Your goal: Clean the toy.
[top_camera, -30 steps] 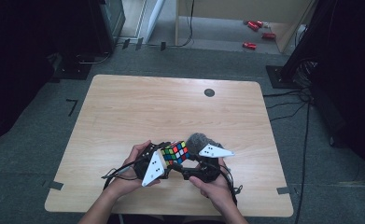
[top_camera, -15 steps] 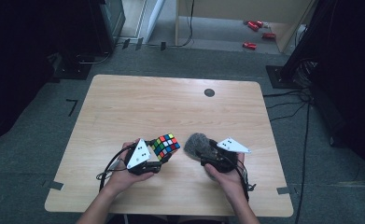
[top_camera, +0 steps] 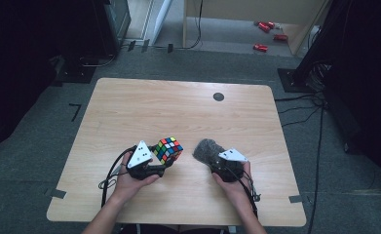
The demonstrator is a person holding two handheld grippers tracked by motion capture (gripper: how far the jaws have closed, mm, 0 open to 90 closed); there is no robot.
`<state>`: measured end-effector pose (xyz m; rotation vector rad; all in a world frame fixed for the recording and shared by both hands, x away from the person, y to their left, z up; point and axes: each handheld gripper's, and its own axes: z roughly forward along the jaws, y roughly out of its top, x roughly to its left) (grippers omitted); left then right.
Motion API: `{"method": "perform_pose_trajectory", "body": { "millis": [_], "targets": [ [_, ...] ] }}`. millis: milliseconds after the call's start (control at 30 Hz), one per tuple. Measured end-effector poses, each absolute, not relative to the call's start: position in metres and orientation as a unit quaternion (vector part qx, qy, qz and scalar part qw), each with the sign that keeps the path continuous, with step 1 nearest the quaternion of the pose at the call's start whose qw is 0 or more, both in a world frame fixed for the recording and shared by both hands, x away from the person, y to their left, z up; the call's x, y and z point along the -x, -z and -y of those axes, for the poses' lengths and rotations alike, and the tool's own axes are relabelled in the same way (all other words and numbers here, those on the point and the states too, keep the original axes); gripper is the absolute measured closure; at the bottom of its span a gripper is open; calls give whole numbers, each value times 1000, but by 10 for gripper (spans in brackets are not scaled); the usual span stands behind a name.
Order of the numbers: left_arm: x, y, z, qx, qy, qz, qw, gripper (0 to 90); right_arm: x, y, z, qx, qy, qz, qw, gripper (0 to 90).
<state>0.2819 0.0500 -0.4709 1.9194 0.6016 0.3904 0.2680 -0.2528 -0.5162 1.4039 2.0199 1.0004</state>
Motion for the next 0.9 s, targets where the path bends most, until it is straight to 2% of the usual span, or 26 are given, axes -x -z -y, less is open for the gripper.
{"method": "perform_pose_trajectory", "body": {
  "millis": [100,167,300,533,633,700,767,900],
  "targets": [
    [-281,472,-45,-808,-170,-255,504,350,-265,514,258,-516,-381,-730,234,727],
    [-280,473,-41,-815,-167,-246,497,350,-262,508,263,-520,-401,-718,230,747],
    [-275,475,-29,-834,-164,-225,477,350,-252,479,264,-493,-488,-690,208,753],
    [-262,475,-2,-846,-158,-187,474,350,-221,436,224,-394,-580,-689,184,746],
    [-257,469,-2,-845,-167,-169,480,350,-215,434,213,-388,-581,-693,179,747],
    [-257,467,-6,-840,-156,-168,491,350,-218,437,218,-402,-594,-679,158,747],
    [-258,464,-10,-835,-149,-175,500,349,-222,441,224,-421,-584,-673,168,746],
    [-259,464,-9,-833,-145,-176,504,349,-225,442,232,-435,-582,-670,151,745]
  ]
}}
